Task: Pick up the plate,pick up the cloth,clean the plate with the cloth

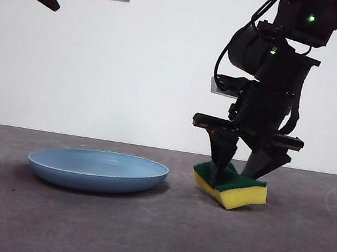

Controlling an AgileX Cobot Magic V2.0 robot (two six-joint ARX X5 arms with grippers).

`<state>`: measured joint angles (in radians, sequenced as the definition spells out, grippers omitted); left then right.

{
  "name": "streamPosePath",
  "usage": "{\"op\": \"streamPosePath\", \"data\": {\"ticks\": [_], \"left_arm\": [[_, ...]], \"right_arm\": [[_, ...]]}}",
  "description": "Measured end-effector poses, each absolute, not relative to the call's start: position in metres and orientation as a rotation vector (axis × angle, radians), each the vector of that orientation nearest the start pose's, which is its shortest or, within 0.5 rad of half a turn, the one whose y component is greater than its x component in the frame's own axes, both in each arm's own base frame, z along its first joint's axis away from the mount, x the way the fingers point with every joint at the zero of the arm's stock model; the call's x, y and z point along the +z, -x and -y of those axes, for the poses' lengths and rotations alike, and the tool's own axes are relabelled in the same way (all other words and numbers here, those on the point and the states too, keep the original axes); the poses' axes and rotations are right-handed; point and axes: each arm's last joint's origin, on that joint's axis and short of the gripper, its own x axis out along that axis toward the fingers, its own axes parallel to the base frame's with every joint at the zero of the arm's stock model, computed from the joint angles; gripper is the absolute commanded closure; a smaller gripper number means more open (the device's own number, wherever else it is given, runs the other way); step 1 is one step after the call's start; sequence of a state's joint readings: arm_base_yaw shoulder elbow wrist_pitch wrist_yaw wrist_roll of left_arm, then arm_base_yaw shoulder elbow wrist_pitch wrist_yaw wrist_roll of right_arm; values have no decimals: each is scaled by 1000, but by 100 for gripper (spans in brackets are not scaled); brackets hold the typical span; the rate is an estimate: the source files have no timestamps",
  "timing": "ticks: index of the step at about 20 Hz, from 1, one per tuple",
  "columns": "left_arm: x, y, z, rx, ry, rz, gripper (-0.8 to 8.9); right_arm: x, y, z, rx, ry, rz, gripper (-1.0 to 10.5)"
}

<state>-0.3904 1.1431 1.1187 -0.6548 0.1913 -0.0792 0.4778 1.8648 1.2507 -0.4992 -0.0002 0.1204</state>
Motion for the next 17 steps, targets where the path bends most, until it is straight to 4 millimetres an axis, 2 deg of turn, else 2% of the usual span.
{"op": "streamPosePath", "data": {"ticks": [10, 12, 13, 14, 17], "left_arm": [[336, -212, 93, -510, -3, -718, 436], [336, -213, 92, -474, -16, -714, 438], [336, -213, 91, -455, -22, -711, 442], [336, -213, 91, -446, -26, -710, 461], [336, -213, 91, -439, -29, -707, 841]], "right_arm": [[179, -337, -158, 321, 135, -1121, 600], [191, -333, -156, 324, 130, -1101, 604], [204, -329, -154, 329, 124, -1076, 608], [217, -324, -152, 332, 118, -1050, 667], [259, -302, -141, 343, 102, -982, 965]]}}
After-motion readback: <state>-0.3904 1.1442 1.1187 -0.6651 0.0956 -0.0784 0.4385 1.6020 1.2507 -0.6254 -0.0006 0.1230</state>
